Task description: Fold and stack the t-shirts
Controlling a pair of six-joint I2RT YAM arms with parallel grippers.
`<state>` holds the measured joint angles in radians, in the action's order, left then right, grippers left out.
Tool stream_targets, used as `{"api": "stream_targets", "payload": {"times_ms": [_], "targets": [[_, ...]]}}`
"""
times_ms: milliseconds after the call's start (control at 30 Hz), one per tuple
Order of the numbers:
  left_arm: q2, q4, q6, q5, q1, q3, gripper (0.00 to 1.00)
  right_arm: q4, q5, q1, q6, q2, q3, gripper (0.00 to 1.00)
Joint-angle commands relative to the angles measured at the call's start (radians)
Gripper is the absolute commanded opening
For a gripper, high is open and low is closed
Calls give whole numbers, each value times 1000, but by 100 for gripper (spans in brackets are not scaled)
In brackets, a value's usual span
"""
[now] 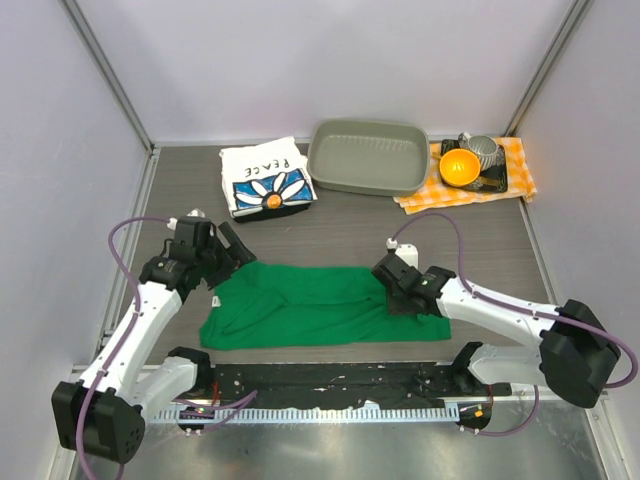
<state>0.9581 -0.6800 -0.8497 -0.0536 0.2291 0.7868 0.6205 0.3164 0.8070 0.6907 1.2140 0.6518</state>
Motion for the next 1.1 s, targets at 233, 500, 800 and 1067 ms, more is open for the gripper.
{"api": "stream_targets", "payload": {"times_ms": [233,500,800,1067], "targets": [[-35,39,27,-5,4,15,82,191,311,28,101,-154,170,46],[-48,5,49,8,4,57,82,190,337,-158,92,-77,164,50],[-32,13,64,3,4,42,82,81,228,-406,55,-56,60,46],[-10,22,80,8,4,43,82,24,165,-447,59,1,32,44]]}}
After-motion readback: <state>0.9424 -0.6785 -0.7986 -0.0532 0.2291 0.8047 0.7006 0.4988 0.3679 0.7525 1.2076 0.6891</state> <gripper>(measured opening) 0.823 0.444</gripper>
